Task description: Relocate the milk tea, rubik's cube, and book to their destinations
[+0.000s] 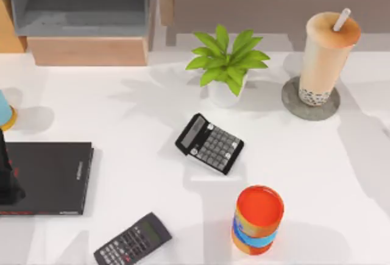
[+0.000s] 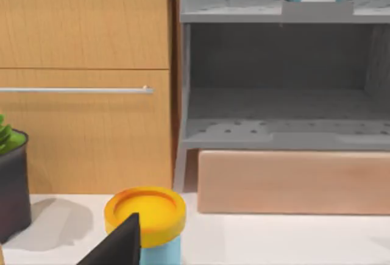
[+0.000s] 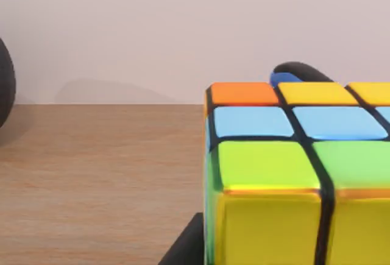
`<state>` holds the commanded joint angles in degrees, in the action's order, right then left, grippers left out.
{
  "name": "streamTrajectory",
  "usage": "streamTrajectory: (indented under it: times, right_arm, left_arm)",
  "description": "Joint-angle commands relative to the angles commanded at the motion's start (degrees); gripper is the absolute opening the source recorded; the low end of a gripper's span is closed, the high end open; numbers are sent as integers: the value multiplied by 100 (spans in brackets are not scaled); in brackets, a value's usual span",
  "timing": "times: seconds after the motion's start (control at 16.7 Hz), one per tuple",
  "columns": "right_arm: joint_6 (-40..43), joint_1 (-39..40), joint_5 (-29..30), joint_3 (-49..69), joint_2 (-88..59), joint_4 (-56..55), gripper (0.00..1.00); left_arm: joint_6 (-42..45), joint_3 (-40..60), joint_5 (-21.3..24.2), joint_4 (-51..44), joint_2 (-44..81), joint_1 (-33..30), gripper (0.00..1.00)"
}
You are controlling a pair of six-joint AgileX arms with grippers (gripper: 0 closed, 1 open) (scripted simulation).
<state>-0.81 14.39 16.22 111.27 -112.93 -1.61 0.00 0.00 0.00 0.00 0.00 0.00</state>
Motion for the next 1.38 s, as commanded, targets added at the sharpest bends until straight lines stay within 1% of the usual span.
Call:
streamTrajectory:
  times: [0.48,0.54,1.08,1.38]
  right_arm:
    - [0,0,0,0,0,0,98]
    - [0,0,0,0,0,0,100]
    - [2,12,5,-23,19,-5,100]
    - [-4,107,82,-810,597,-200,100]
  left_arm:
    - [0,0,0,0,0,0,100]
    - [0,0,0,0,0,0,100]
    - [0,0,0,0,0,0,100]
    - [0,0,0,0,0,0,100]
